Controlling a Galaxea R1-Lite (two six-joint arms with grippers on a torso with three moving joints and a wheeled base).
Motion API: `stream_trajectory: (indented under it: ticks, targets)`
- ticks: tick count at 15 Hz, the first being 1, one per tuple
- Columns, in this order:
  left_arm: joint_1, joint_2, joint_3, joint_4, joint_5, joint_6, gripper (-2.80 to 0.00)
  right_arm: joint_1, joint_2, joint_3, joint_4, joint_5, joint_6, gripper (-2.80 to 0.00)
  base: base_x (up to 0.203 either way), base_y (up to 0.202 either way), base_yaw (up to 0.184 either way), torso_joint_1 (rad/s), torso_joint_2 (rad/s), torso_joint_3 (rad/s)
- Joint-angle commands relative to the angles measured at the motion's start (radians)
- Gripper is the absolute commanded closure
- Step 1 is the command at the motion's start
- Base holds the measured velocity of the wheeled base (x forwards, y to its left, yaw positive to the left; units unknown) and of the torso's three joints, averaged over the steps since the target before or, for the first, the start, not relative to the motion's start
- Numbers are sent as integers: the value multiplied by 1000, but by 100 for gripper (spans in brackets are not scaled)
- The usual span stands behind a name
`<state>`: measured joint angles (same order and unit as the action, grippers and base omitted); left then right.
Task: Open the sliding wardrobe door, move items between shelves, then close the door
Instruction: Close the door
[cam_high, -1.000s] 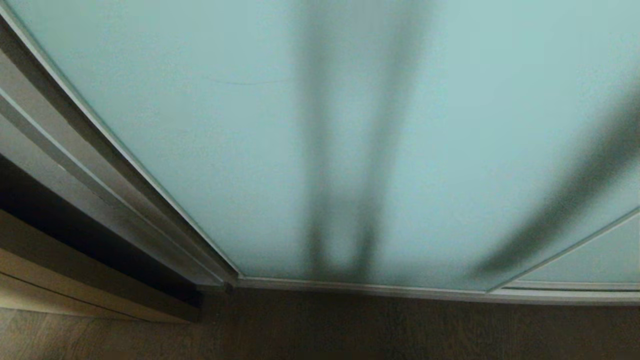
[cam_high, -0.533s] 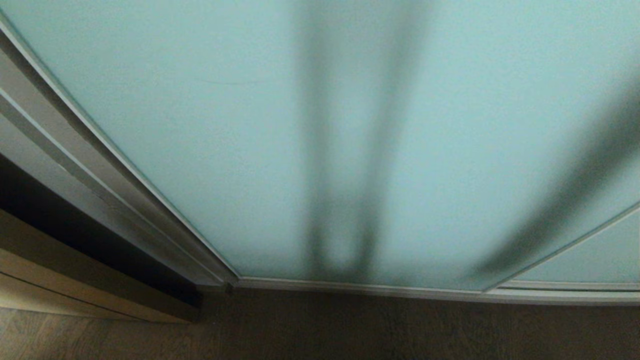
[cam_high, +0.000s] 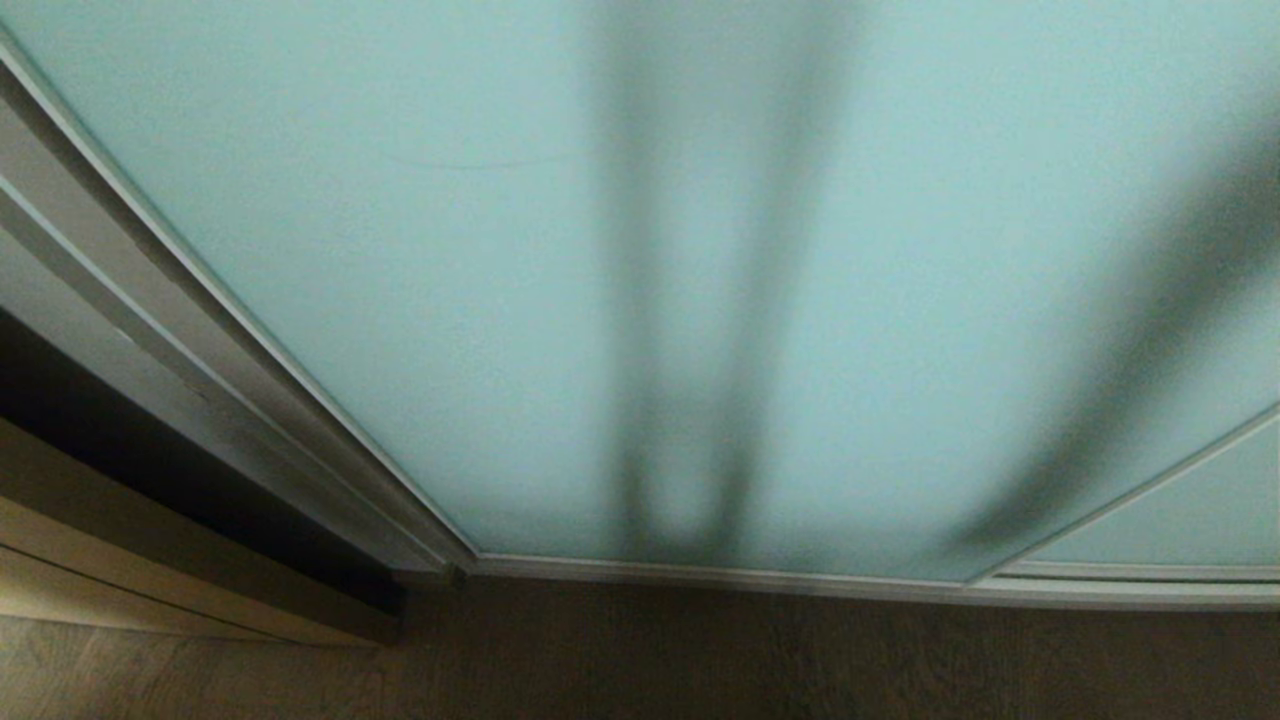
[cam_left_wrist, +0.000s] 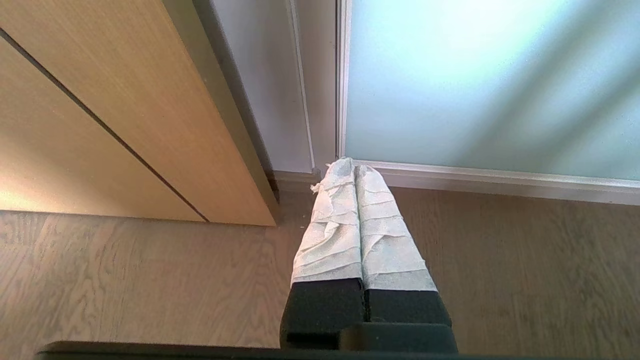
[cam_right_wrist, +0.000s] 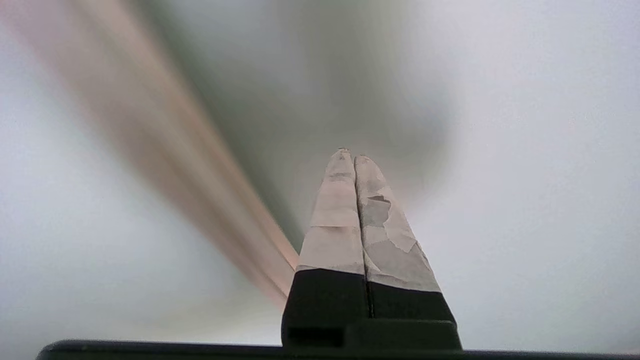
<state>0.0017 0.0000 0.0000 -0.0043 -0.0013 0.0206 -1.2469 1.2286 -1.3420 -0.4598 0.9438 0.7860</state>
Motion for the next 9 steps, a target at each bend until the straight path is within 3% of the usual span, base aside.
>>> stream_trajectory:
  ticks: [1,6,9]
  targets:
    - [1,2,0,0,0,1,0,-31,-55,-48,-3,-46,3,0,0,0,0,0,0,0]
    - [1,2,0,0,0,1,0,30,-113,-189,-4,-252,-3,0,0,0,0,0,0,0]
    - [0,2,0,0,0,1,0,79,-132,-226,-3,-380,-73,0,0,0,0,0,0,0]
